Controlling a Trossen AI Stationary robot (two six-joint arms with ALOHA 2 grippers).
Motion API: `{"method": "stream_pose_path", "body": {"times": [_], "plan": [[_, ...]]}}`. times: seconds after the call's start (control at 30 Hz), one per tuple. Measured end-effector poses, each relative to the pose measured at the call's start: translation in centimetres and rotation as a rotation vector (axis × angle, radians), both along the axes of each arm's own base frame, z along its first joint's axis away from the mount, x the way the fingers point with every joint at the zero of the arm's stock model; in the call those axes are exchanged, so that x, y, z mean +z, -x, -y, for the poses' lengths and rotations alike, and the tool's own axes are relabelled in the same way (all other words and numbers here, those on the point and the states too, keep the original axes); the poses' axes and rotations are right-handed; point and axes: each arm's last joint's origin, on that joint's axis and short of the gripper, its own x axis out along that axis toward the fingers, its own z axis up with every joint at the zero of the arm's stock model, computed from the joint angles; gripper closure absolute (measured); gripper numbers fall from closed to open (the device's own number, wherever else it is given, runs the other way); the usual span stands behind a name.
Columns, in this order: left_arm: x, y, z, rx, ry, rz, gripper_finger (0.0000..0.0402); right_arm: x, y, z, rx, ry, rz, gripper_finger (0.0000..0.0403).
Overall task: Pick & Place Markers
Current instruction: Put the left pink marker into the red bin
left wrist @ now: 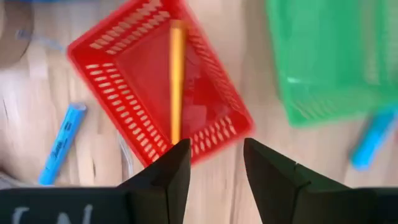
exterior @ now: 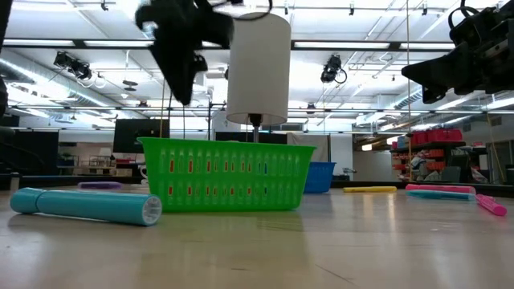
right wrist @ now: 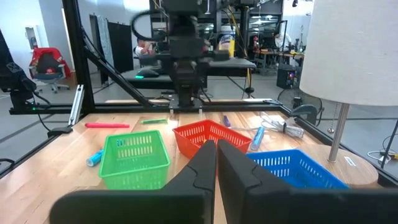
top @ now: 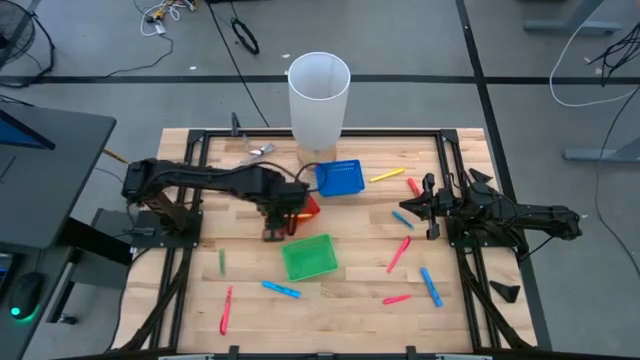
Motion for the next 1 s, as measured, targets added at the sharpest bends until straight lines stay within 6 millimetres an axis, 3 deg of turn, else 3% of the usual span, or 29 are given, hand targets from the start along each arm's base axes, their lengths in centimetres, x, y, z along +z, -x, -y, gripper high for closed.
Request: {"method": "stream_pose_path", "body": {"times": [0.3, 0.73, 1.0], "plan": [[1.4, 2.5, 5.0, -0.533, -0.037, -0.055, 0.0246, 0.0, 0.0, 0.0, 0.0, 0.0, 0.0, 0.0382], [1.4, 5.1, 11.8, -1.261, -0.071, -0.074, 0.0246, 0.0, 0.0, 0.0, 0.0, 0.0, 0.0, 0.0382], [0.6, 6.7, 14.2, -1.379, -0.077, -0.094, 0.0246, 0.0, 0.0, 0.0, 0.0, 0.0, 0.0, 0.0382]]}}
